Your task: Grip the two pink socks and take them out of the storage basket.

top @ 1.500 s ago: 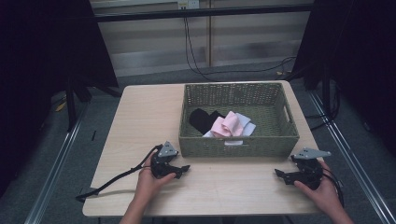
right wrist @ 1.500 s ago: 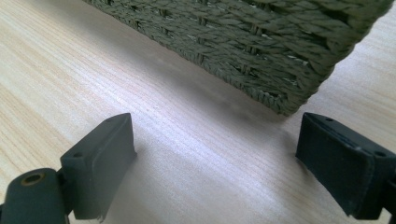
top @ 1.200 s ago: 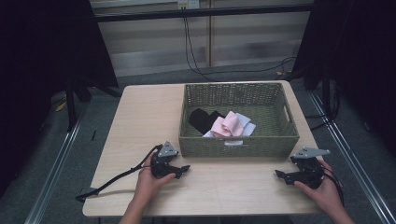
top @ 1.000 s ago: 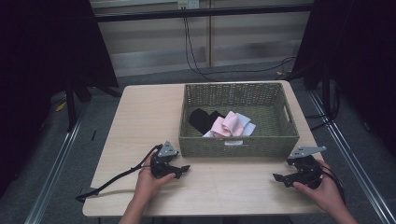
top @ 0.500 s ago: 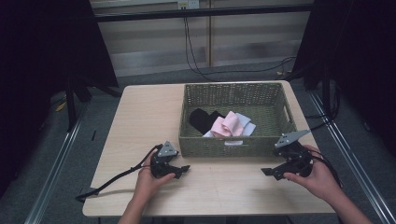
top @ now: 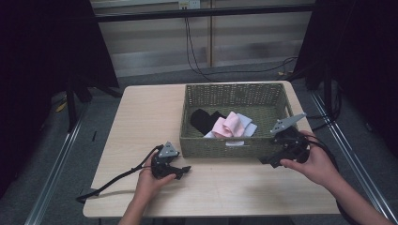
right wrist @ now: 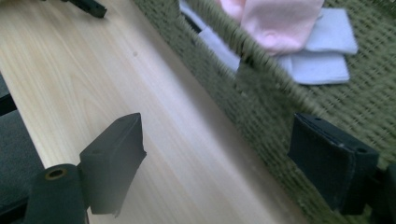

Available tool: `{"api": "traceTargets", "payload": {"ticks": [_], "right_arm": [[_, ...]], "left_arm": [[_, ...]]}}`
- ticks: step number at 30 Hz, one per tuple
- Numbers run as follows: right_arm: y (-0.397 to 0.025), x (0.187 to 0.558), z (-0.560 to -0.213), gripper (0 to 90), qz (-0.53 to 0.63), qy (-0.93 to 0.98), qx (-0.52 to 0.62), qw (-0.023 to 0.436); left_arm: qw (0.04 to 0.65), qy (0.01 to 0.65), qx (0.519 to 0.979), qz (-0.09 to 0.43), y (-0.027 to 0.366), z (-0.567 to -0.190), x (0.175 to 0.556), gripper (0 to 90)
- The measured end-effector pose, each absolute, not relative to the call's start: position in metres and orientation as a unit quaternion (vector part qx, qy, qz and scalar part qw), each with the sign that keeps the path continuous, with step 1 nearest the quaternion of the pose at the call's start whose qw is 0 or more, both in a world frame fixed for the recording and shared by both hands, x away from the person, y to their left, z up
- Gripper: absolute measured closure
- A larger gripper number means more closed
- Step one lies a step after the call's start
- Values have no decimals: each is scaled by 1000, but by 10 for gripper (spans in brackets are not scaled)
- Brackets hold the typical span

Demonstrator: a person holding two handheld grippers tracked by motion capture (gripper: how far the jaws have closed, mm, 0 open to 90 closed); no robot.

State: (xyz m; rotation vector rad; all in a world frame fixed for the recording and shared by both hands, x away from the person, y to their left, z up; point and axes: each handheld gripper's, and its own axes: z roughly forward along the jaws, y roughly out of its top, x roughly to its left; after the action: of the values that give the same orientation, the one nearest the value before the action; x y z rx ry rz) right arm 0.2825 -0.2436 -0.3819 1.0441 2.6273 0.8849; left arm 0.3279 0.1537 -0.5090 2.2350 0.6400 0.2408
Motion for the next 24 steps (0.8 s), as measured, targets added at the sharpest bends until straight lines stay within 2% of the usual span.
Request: {"api": "traceTargets", "payload": {"ticks": [11, 24], "right_arm": [[-237, 317, -356, 179, 305, 879, 356, 93], [-229, 365, -360, 179, 300, 871, 376, 96]], "left_arm": [[393, 250, 880, 94, 154, -509, 328, 245], [392, 251, 880, 94, 154, -509, 328, 245]]}}
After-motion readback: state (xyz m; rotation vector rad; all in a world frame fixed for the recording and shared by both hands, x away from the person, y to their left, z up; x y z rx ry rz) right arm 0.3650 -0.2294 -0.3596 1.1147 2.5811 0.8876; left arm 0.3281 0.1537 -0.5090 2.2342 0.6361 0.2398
